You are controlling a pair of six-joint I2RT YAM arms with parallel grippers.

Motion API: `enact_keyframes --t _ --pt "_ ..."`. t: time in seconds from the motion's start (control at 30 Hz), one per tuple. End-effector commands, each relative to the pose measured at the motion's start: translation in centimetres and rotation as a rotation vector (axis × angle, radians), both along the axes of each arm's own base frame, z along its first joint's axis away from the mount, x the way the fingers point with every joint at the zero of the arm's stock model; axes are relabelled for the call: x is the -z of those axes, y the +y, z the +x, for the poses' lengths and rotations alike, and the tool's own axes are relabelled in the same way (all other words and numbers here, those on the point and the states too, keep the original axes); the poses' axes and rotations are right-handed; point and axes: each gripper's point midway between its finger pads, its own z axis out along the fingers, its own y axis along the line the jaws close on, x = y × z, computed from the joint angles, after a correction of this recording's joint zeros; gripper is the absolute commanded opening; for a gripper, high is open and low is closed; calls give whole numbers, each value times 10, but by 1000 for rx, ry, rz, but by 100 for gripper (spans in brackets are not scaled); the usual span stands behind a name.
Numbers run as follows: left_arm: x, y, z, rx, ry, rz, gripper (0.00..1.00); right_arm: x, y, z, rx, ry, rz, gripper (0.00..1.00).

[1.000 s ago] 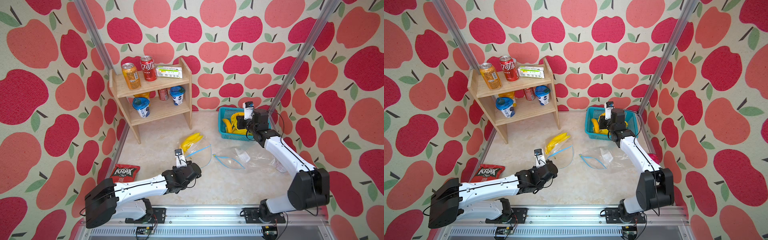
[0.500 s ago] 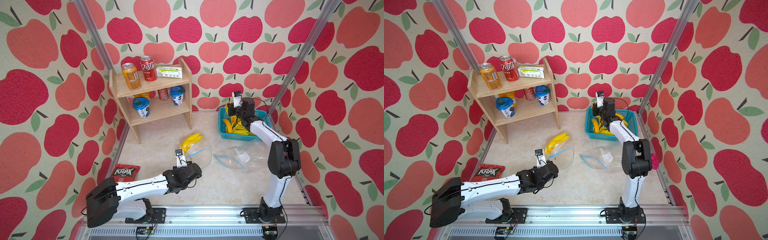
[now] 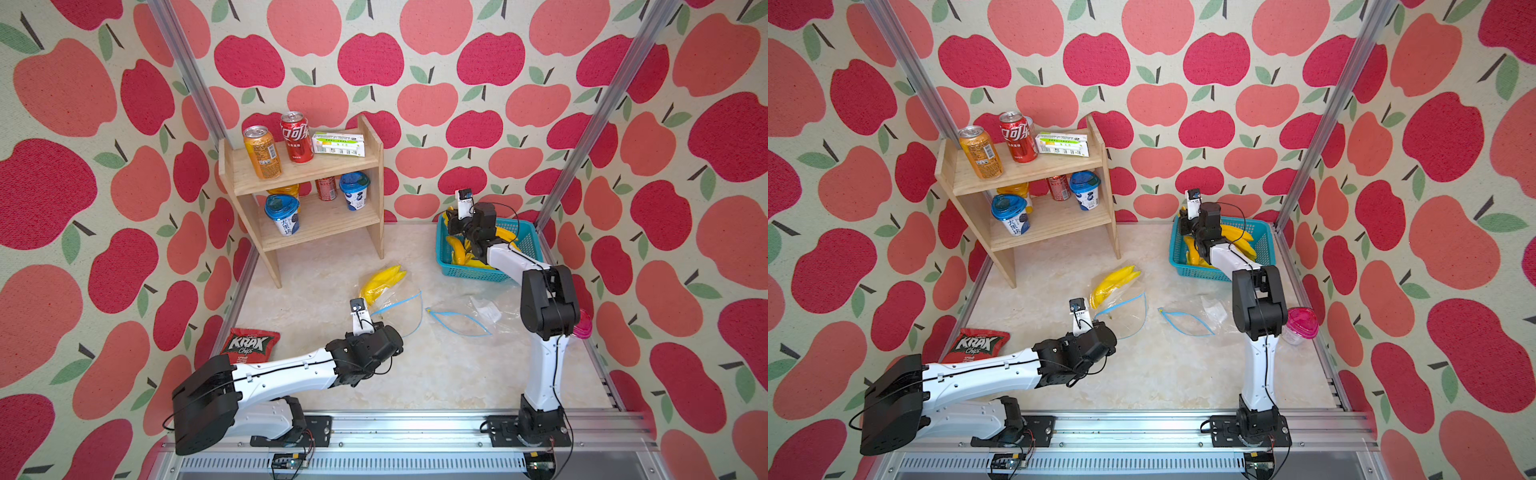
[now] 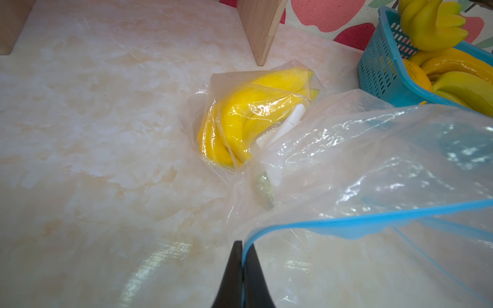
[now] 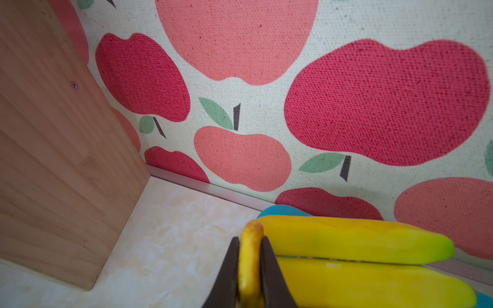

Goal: Open the zip-top bag and take out the banana
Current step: Place the banana in the basket.

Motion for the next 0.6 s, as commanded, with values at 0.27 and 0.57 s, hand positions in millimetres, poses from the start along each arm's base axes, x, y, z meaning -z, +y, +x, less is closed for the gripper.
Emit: enact_keyframes --t 0.27,0.57 --pt "7 5 -1 -4 17 32 0 30 1 -24 7 66 -66 25" --pt "3 2 0 2 12 33 0 -32 3 -40 6 -33 -2 65"
